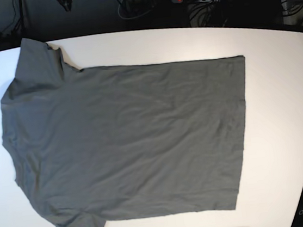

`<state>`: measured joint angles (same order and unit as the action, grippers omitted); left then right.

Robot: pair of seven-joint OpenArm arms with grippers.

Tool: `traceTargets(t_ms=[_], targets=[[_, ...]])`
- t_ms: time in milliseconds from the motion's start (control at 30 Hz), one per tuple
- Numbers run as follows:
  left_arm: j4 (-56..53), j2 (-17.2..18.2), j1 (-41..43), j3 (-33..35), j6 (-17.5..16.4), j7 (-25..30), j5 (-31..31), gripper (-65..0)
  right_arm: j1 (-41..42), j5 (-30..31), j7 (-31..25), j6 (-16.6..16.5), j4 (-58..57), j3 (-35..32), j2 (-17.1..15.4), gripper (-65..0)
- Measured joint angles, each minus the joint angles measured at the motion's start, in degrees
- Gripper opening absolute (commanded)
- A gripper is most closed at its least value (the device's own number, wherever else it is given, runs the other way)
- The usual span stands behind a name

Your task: Fold the T-shirt properly

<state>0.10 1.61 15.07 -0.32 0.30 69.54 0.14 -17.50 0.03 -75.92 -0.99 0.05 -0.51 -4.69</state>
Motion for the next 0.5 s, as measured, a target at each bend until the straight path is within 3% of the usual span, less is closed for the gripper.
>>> traceTargets(t_ms=[167,267,500], targets=[[0.74,-0.02,1.05,-0.02,0.00,0.83,-0.13,-63.9,0.00,0.02,0.00,0.00,0.00,0.07,0.00,-65.0],[1.03,0.00,1.88,-0.02,-0.02,5.29,-0.13,-63.9,0.00,0.09,0.02,0.00,0.02,0.15,-0.02,-65.0],[1.73,0.00,2.05,-0.02,0.02,4.02,-0.11,-63.9,0.02,0.17,0.00,0.02,0.04,0.17,-0.02,-65.0]])
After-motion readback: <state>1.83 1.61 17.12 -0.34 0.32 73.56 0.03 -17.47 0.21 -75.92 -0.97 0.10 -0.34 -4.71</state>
